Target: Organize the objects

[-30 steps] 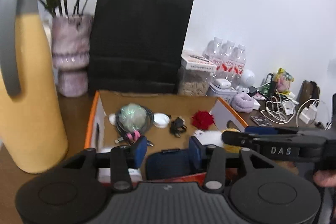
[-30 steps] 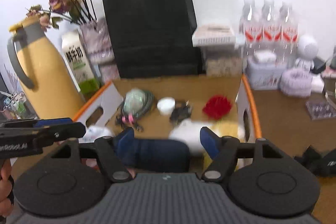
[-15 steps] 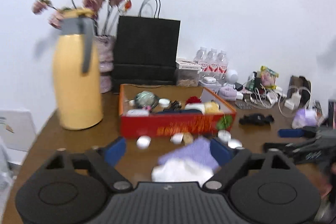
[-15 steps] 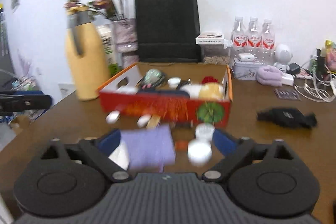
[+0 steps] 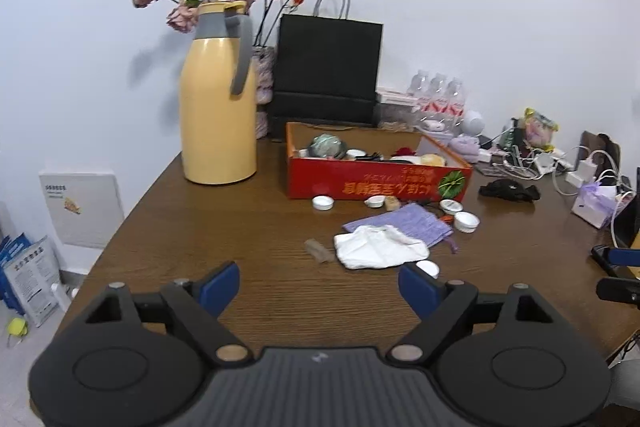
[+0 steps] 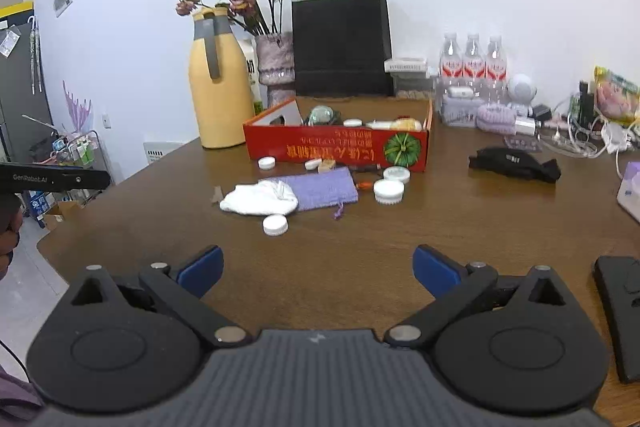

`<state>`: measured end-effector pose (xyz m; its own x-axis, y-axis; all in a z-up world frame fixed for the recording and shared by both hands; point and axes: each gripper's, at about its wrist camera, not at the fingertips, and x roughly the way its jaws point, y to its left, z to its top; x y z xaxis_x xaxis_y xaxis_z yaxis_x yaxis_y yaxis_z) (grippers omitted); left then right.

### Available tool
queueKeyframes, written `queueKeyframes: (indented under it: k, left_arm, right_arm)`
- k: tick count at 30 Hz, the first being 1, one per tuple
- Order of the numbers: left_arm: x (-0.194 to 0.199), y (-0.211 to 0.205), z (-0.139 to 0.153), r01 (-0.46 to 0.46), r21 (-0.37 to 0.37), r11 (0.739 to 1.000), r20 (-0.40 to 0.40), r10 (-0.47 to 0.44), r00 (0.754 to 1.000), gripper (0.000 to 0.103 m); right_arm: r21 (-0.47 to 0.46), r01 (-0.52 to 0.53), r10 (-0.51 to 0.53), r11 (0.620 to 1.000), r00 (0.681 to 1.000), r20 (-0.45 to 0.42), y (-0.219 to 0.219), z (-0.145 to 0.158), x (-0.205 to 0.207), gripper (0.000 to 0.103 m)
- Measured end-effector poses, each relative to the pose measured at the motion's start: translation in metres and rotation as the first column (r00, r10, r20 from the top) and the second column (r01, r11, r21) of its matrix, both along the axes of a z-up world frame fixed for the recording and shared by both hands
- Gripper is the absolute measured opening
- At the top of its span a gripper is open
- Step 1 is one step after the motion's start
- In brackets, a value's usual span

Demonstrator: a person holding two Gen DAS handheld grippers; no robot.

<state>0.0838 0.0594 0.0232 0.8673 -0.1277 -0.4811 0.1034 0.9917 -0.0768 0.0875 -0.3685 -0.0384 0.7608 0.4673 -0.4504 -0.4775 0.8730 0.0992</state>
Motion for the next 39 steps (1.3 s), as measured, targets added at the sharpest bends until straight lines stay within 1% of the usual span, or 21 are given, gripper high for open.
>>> queueKeyframes:
  k: [3, 5, 8, 10, 11, 12, 13, 14, 15, 17, 18, 21, 23, 24, 25, 26, 27, 29, 32, 35, 39]
  left_arm:
    - [0.009, -0.005, -0.007, -0.01, -0.006, 1.0, -0.021, 0.01, 1.0, 0.084]
    - [0.016, -0.005, -0.013, -0.031, -0.007, 0.999, -0.041, 0.031, 0.999, 0.074]
    - [0.031, -0.001, -0.021, -0.03, -0.018, 0.999, -0.064, 0.029, 0.998, 0.063]
    - [0.047, 0.001, -0.029, -0.002, -0.018, 1.0, -0.046, 0.002, 0.999, 0.064]
    - [0.061, 0.001, -0.034, 0.004, -0.01, 1.0, -0.049, -0.004, 0.999, 0.061]
    - [0.076, 0.001, -0.04, -0.004, 0.005, 1.0, -0.077, 0.005, 0.997, 0.059]
    - [0.092, 0.0, -0.045, -0.013, 0.018, 1.0, -0.106, 0.015, 0.994, 0.051]
    - [0.108, 0.0, -0.049, -0.019, 0.014, 1.0, -0.122, 0.02, 0.992, 0.048]
    - [0.119, 0.0, -0.052, -0.015, 0.003, 1.0, -0.127, 0.015, 0.992, 0.048]
    - [0.142, -0.002, -0.056, 0.012, -0.024, 1.0, -0.138, -0.015, 0.99, 0.048]
    - [0.151, -0.004, -0.057, 0.021, -0.033, 0.999, -0.142, -0.026, 0.99, 0.048]
    - [0.179, -0.009, -0.065, 0.017, -0.039, 0.999, -0.173, -0.023, 0.985, 0.048]
    - [0.19, -0.012, -0.07, 0.013, -0.045, 0.999, -0.199, -0.021, 0.98, 0.045]
    - [0.193, -0.013, -0.072, 0.021, -0.049, 0.999, -0.212, -0.031, 0.977, 0.04]
    - [0.195, -0.013, -0.074, 0.035, -0.056, 0.998, -0.224, -0.046, 0.974, 0.029]
    - [0.196, -0.014, -0.077, 0.044, -0.066, 0.997, -0.235, -0.059, 0.97, 0.014]
    - [0.195, -0.015, -0.079, 0.051, -0.071, 0.996, -0.242, -0.067, 0.968, 0.008]
    - [0.192, -0.015, -0.082, 0.045, -0.068, 0.997, -0.229, -0.059, 0.972, 0.004]
    - [0.187, -0.012, -0.083, 0.03, -0.078, 0.996, -0.22, -0.046, 0.974, 0.001]
    - [0.177, -0.015, -0.079, 0.032, -0.066, 0.997, -0.212, -0.045, 0.976, 0.0]
    - [0.152, -0.022, -0.064, 0.07, -0.043, 0.997, -0.159, -0.076, 0.984, 0.0]
  right_arm:
    - [-0.016, 0.009, -0.009, 1.0, 1.0, 0.008, 0.009, -0.003, 0.003, 0.103]
    - [-0.042, 0.028, -0.027, 0.999, 0.999, 0.017, 0.016, -0.007, 0.007, 0.103]
    - [-0.066, 0.038, -0.037, 0.997, 0.999, 0.021, 0.024, -0.013, 0.015, 0.102]
    - [-0.064, 0.034, -0.033, 0.997, 0.999, 0.01, 0.028, -0.017, 0.025, 0.1]
    - [-0.059, 0.027, -0.026, 0.998, 1.0, 0.008, 0.031, -0.018, 0.03, 0.098]
    - [-0.055, 0.011, -0.01, 0.998, 1.0, 0.009, 0.036, -0.02, 0.036, 0.098]
    - [-0.056, -0.007, 0.008, 0.998, 1.0, 0.013, 0.042, -0.023, 0.04, 0.095]
    - [-0.066, -0.024, 0.025, 0.998, 1.0, 0.011, 0.05, -0.025, 0.045, 0.091]
    - [-0.078, -0.036, 0.037, 0.996, 0.999, 0.008, 0.057, -0.028, 0.049, 0.088]
    - [-0.102, -0.067, 0.067, 0.993, 0.998, -0.007, 0.076, -0.034, 0.061, 0.077]
    - [-0.107, -0.078, 0.076, 0.991, 0.997, -0.02, 0.084, -0.037, 0.067, 0.075]
    - [-0.12, -0.099, 0.093, 0.988, 0.994, -0.052, 0.108, -0.048, 0.087, 0.066]
    - [-0.139, -0.112, 0.103, 0.984, 0.992, -0.073, 0.121, -0.056, 0.097, 0.056]
    - [-0.153, -0.114, 0.102, 0.982, 0.991, -0.084, 0.128, -0.06, 0.103, 0.053]
    - [-0.16, -0.113, 0.1, 0.981, 0.991, -0.092, 0.132, -0.064, 0.106, 0.049]
    - [-0.165, -0.109, 0.093, 0.98, 0.99, -0.102, 0.135, -0.068, 0.109, 0.046]
    - [-0.168, -0.104, 0.086, 0.98, 0.99, -0.11, 0.138, -0.07, 0.112, 0.044]
    - [-0.163, -0.095, 0.074, 0.982, 0.989, -0.129, 0.14, -0.075, 0.117, 0.03]
    - [-0.139, -0.085, 0.066, 0.987, 0.988, -0.139, 0.137, -0.075, 0.121, 0.021]
    - [-0.126, -0.07, 0.052, 0.99, 0.989, -0.139, 0.132, -0.073, 0.12, 0.02]
    - [-0.121, -0.065, 0.05, 0.99, 0.99, -0.129, 0.127, -0.067, 0.112, 0.02]
